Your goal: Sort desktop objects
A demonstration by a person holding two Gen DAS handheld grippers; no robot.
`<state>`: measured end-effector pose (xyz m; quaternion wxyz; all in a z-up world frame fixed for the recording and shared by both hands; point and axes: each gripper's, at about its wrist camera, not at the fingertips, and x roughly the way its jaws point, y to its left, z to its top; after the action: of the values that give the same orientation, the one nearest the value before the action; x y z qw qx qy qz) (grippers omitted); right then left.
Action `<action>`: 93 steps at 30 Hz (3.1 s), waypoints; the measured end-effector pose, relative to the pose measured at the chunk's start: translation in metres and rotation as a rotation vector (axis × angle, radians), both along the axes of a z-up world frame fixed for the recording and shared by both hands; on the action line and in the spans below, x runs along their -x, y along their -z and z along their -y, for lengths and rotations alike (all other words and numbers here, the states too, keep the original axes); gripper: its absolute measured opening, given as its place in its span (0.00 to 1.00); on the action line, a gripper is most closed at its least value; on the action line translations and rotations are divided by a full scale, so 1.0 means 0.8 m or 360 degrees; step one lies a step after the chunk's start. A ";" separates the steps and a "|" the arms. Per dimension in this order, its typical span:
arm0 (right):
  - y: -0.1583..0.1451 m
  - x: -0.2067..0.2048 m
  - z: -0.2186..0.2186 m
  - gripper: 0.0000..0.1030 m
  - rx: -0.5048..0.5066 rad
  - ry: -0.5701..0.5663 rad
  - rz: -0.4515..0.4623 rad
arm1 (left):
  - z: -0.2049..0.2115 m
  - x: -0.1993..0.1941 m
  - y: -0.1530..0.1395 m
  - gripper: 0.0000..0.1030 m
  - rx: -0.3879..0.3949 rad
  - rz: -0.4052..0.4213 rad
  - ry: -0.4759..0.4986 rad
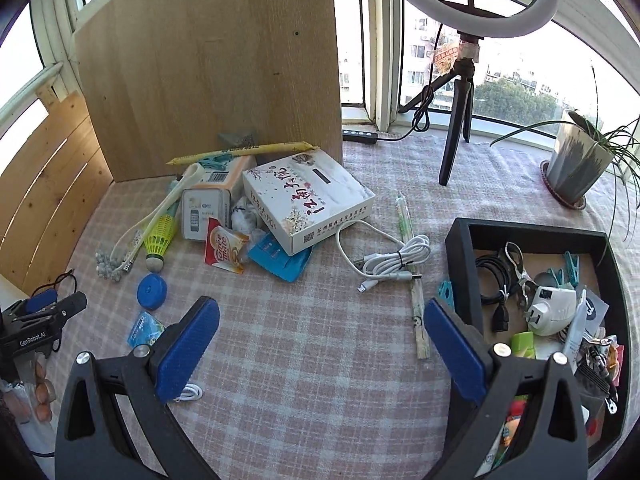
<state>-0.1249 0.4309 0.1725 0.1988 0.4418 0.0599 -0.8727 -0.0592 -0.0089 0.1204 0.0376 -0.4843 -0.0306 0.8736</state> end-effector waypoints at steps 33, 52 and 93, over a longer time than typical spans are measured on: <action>0.118 0.299 0.045 0.87 0.0200 0.0299 0.0634 | -0.099 0.338 0.047 0.96 -0.0137 0.0222 -0.0280; 0.148 0.306 0.107 0.87 0.0228 0.0122 0.0769 | -0.157 0.360 0.127 0.96 -0.0420 0.0452 -0.0204; 0.070 -0.010 -0.051 0.86 0.0131 -0.0055 0.0638 | -0.181 -0.007 0.023 0.80 -0.0340 0.0379 0.0017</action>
<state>-0.1165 0.4715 0.1164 0.2397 0.5970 -0.0089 -0.7656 -0.0537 0.1362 0.1023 0.0897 -0.5779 -0.1250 0.8014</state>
